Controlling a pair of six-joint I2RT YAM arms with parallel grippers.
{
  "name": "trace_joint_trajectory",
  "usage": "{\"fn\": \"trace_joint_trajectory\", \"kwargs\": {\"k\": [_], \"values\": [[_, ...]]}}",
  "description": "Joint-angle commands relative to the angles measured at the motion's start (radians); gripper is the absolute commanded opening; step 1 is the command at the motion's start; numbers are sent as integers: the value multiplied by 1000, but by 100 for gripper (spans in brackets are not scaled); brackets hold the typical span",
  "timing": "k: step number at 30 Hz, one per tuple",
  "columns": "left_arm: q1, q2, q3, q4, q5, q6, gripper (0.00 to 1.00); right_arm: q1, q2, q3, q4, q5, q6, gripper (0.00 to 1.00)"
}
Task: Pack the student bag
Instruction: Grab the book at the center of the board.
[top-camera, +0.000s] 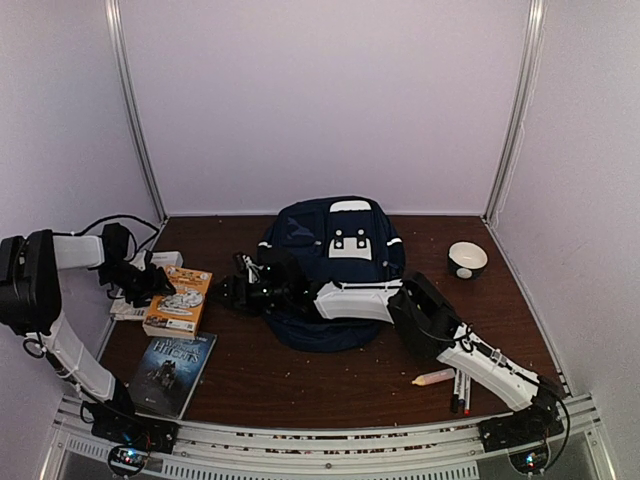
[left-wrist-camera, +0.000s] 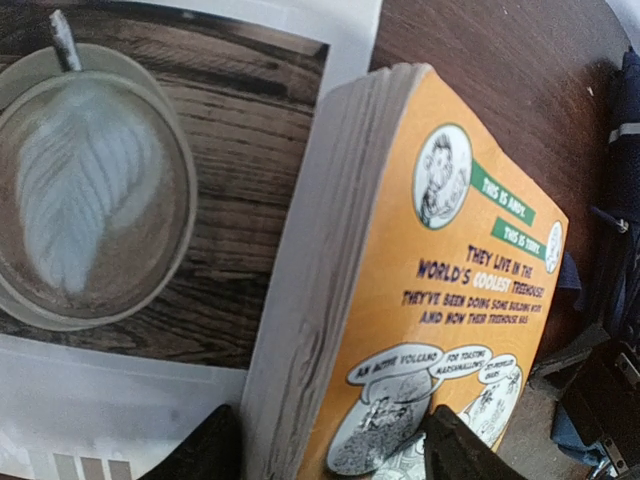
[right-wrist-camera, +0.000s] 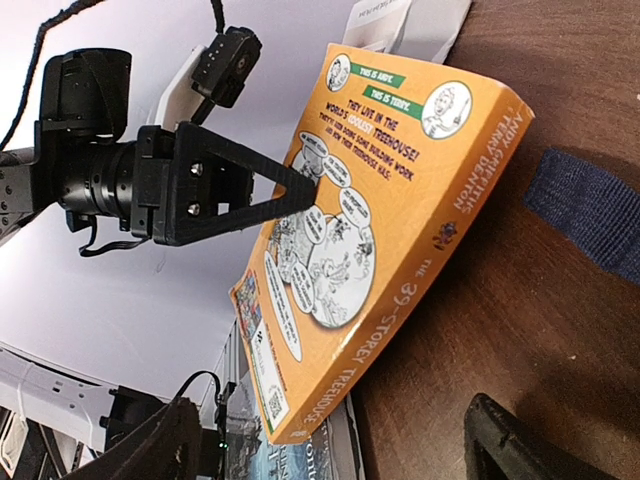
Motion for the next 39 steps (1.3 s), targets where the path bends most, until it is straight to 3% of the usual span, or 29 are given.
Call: {"fn": "trace_joint_trajectory", "kwargs": {"k": [1,7,15,21,28,34,39], "values": [[-33,41,-47,11,94,-3,62,-5,45,20,32,2,49,91],[-40,8,-80,25,204,-11,62,-13,56,13,49,4,82,90],[-87,-31,-149,24,212,-31,59,-14,58,16,28,6,89,89],[-111,-81,-166,-1,187,-69,57,-18,38,-17,63,-51,115,82],[-111,-159,-116,-91,31,-93,70,-20,-21,0,-209,-42,-23,79],[-111,-64,-101,-76,30,-129,74,-20,-71,-40,-338,-8,-61,79],[-111,-47,-136,30,134,-147,70,-19,-84,-77,-314,-15,-43,79]]}}
